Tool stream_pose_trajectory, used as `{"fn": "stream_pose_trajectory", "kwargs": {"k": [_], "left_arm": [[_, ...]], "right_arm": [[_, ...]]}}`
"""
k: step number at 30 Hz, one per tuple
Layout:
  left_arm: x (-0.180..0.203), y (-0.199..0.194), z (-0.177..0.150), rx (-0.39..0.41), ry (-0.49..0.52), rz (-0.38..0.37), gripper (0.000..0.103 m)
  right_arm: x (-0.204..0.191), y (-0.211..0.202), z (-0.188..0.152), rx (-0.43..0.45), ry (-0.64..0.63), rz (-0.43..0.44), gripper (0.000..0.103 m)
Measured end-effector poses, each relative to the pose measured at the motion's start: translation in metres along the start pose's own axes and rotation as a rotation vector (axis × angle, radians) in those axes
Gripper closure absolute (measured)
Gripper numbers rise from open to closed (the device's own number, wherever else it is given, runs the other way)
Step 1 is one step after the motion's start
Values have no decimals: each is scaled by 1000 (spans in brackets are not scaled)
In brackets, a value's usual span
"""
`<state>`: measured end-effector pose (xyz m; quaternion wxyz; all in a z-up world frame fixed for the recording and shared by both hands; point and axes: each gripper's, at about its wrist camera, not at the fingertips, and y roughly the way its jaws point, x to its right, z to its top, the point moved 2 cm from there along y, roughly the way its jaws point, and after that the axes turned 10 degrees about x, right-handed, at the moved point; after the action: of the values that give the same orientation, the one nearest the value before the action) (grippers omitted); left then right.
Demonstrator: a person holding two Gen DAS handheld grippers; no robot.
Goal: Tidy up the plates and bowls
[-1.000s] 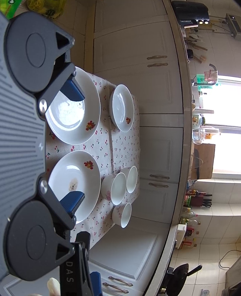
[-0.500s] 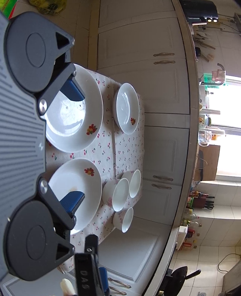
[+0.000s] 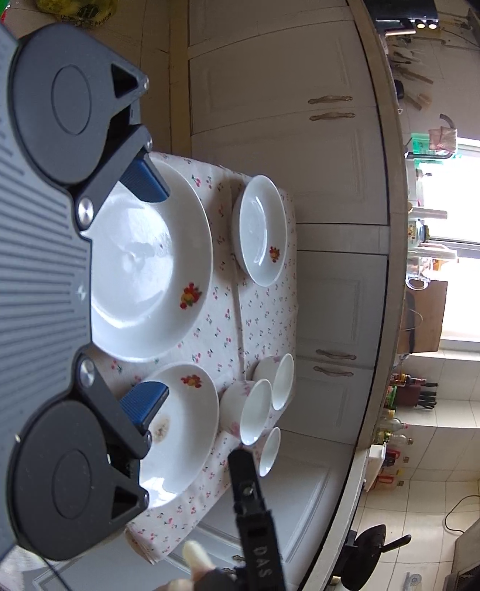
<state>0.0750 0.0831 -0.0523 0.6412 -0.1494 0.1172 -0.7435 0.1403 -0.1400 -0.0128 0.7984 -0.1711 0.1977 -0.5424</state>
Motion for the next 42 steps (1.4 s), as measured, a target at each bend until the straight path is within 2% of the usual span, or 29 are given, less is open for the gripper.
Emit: {"fn": "stream_pose_trajectory", "kwargs": {"k": [7, 14, 26, 32, 42], "left_arm": [[-28, -6, -17, -38, 54, -12, 1], [-50, -4, -43, -118, 50, -83, 1], [-62, 26, -50, -177, 134, -188, 1], [-62, 32, -49, -176, 179, -268, 1], [-67, 37, -49, -192, 178, -304, 1]], "right_arm": [[-34, 43, 5, -57, -75, 107, 0], [-55, 83, -1, -130, -90, 205, 0], [-63, 136, -9, -234, -67, 255, 0], [-70, 155, -12, -277, -76, 289, 16], [-69, 175, -15, -334, -50, 326, 39]]}}
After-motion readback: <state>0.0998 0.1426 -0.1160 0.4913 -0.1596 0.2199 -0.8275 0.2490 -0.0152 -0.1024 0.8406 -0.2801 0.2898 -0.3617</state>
